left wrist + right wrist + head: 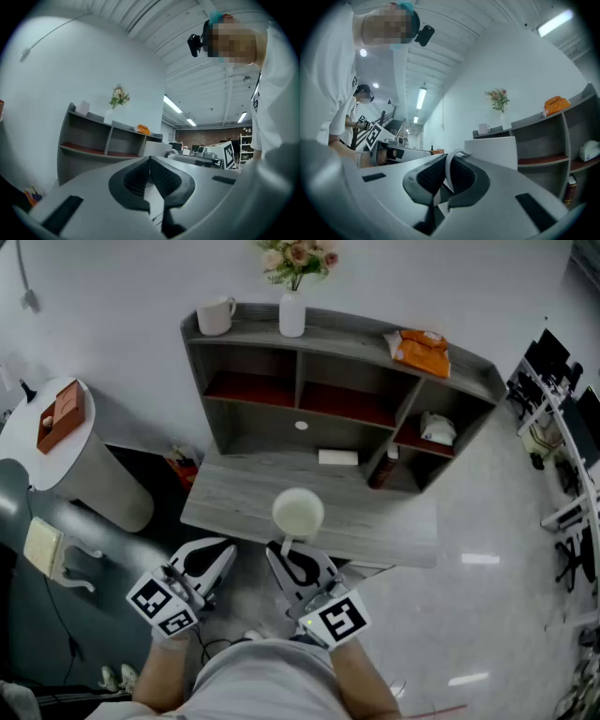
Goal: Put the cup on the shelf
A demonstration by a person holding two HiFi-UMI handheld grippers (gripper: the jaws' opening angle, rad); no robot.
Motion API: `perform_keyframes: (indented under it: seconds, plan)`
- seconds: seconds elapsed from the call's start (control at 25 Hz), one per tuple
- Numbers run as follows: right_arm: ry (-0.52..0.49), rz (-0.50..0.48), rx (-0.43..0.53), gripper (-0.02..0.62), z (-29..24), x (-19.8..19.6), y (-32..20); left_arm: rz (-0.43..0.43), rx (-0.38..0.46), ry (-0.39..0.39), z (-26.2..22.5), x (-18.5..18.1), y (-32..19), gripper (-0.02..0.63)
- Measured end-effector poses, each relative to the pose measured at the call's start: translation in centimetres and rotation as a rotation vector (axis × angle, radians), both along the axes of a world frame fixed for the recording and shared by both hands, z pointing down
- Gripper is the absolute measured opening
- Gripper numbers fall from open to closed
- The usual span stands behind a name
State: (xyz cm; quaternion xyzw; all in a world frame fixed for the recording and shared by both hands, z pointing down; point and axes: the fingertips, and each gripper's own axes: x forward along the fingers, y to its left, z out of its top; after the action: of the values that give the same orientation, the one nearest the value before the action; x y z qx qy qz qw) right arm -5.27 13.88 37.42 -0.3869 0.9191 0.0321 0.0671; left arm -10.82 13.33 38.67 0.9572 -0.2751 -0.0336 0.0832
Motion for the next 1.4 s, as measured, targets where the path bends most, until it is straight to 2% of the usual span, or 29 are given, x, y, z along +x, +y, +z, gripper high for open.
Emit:
perform_keyframes:
  seconds: [0.28, 0.76, 1.08, 1.4]
  plan:
    - [-0.019, 0.009, -0.014, 0.023, 0.3, 2.3, -0.8, -0.027, 0.0, -0.044, 0.7, 1.5, -1.0, 0.017]
    - [-0.065, -0.017, -0.011, 0.025, -0.2, 9.0, -2.1, -0.109, -0.023, -0.062, 1.3, 6.8, -1.8, 0.017]
    - [-0.061, -0.008, -0.046, 0.025, 1.5, 9.6, -5.6, -0.084, -0.051, -0.068, 2.7, 7.5, -4.8, 0.017]
    - [-0.05, 0.062, -0.1, 0.025, 3.0, 8.4, -12.5, -0.016, -0.073, -0.065, 3.3, 5.9, -11.7, 0.017]
